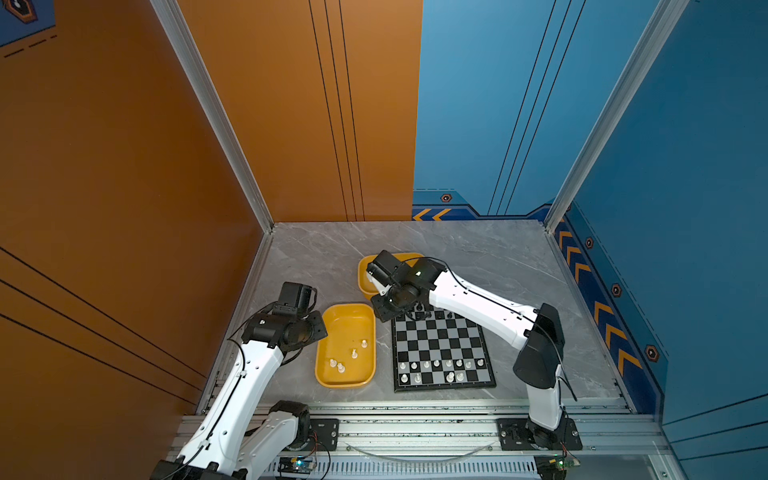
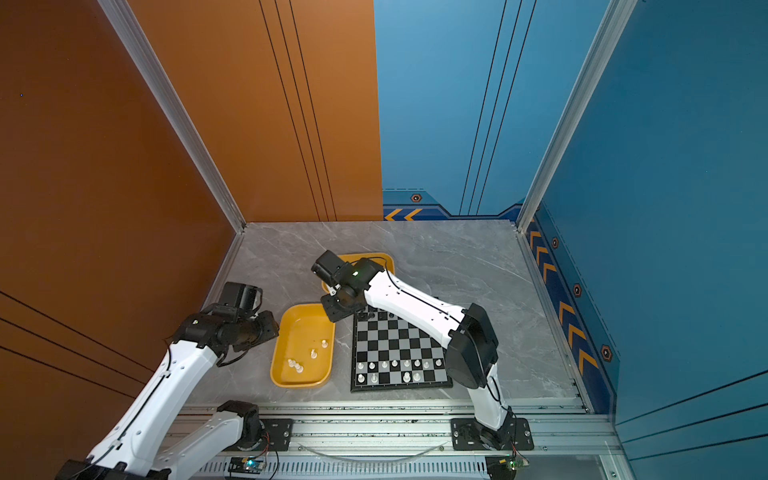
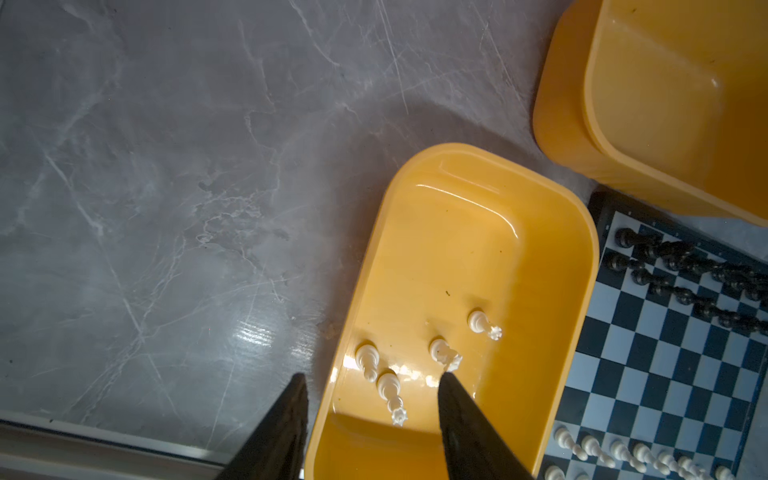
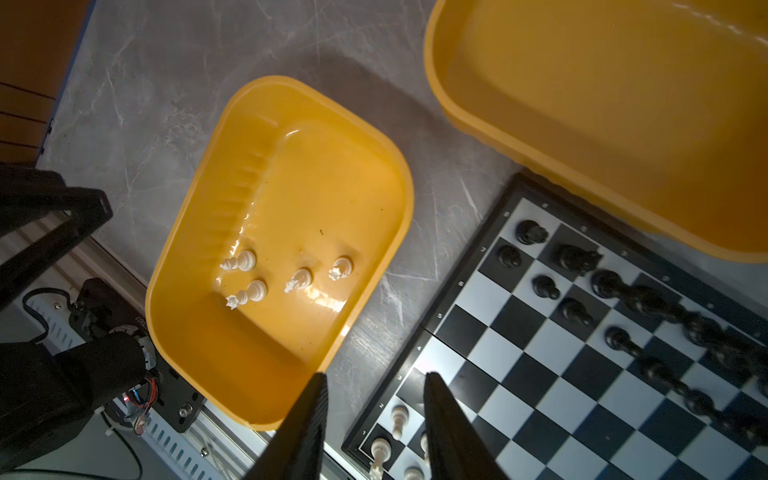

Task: Set up the chess pieces on the board
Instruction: 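Descend the right gripper into the tray toward a white piece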

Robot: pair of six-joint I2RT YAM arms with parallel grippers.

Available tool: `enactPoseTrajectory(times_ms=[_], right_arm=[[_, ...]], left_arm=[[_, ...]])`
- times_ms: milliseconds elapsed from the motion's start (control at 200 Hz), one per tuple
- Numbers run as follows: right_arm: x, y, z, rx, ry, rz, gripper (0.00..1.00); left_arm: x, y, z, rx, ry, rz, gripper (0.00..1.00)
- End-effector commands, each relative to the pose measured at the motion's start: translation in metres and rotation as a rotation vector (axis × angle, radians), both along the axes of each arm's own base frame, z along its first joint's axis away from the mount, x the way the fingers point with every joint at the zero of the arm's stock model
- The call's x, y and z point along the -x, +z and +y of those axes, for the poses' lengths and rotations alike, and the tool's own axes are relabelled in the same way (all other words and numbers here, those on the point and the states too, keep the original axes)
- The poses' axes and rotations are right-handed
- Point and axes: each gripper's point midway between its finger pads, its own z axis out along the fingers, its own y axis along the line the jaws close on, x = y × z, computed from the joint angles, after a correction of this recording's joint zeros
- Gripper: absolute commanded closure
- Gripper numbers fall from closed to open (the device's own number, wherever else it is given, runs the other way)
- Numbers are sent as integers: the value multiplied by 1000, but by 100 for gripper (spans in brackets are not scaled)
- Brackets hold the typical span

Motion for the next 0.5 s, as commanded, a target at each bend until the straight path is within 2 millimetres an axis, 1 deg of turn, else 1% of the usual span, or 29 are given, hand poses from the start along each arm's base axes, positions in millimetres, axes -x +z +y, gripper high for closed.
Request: enactPoseTrajectory(times_ms=[0, 25, 50, 55, 65, 145, 345, 496], right_arm=[[7, 2, 23, -37, 65, 5, 57], [8, -1, 27, -34, 76, 10, 57], [10, 2, 30, -41, 87, 5, 57], [10, -4, 31, -31, 89, 10, 57], [10, -10, 33, -21, 91, 16, 57], [12, -24, 38, 0, 104, 28, 57], [15, -54, 41, 59, 136, 48, 61], [15, -68, 44, 79, 160, 59, 63]], left_arm=[[8, -3, 4, 21, 31, 27, 48], [9, -3, 5, 26, 39, 30, 48], [10, -3, 5, 34, 46, 32, 48], [10, -3, 5, 37, 47, 33, 48], [10, -3, 5, 42, 49, 33, 48], [13, -2, 3, 72, 62, 31, 48], [19, -1, -4, 138, 90, 11, 48], [24, 1, -5, 152, 95, 9, 48]])
